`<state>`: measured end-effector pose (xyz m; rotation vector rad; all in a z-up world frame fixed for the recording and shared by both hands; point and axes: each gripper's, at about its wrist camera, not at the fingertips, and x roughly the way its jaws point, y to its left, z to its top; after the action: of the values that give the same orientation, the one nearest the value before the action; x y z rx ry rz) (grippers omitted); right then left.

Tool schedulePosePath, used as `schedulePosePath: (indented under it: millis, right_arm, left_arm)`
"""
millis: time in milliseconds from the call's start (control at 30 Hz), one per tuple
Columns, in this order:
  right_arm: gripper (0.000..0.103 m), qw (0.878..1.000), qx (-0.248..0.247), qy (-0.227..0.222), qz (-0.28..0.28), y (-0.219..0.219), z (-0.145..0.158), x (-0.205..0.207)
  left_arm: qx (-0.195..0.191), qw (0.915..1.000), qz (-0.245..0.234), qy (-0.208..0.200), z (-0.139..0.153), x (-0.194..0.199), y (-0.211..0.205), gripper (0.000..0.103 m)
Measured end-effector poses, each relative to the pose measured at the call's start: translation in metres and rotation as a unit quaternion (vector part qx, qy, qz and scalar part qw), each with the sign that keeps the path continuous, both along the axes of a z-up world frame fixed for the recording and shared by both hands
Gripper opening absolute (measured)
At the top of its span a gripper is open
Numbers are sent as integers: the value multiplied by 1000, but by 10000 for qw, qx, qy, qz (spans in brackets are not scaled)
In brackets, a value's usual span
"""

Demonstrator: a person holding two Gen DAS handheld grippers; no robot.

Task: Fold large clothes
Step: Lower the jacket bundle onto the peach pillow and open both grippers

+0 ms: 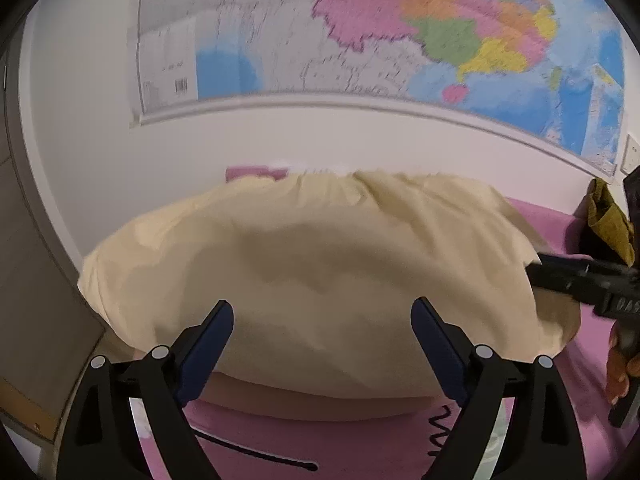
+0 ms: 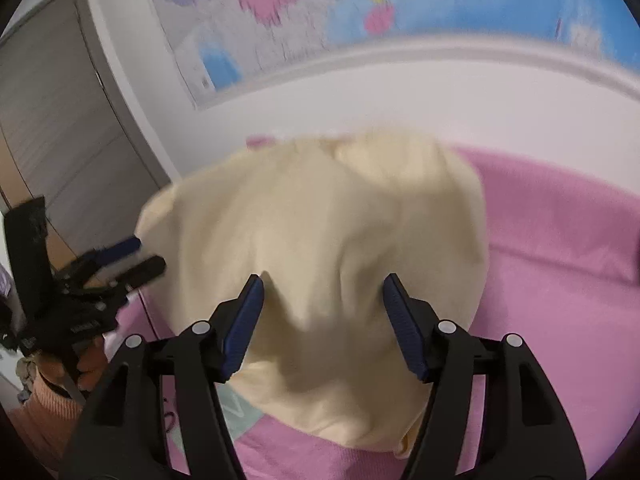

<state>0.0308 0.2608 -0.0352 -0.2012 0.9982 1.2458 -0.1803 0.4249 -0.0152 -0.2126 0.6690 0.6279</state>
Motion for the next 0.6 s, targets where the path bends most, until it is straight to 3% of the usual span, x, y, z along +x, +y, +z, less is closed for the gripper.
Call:
schedulePosePath:
  millis: [67, 300, 600]
  right_arm:
    - [62, 9999, -114, 68, 29, 3, -9, 0]
    - [64, 9999, 98, 36, 60, -8, 4, -11]
    - [79, 9978, 440, -469, 183, -29, 27, -50]
  left_arm:
    - [-236, 9997, -1, 69, -7, 2, 7, 87]
    - [-268, 9996, 90, -94, 0, -6, 2, 87]
    - [-222, 9993, 119, -270, 5, -21, -30, 95]
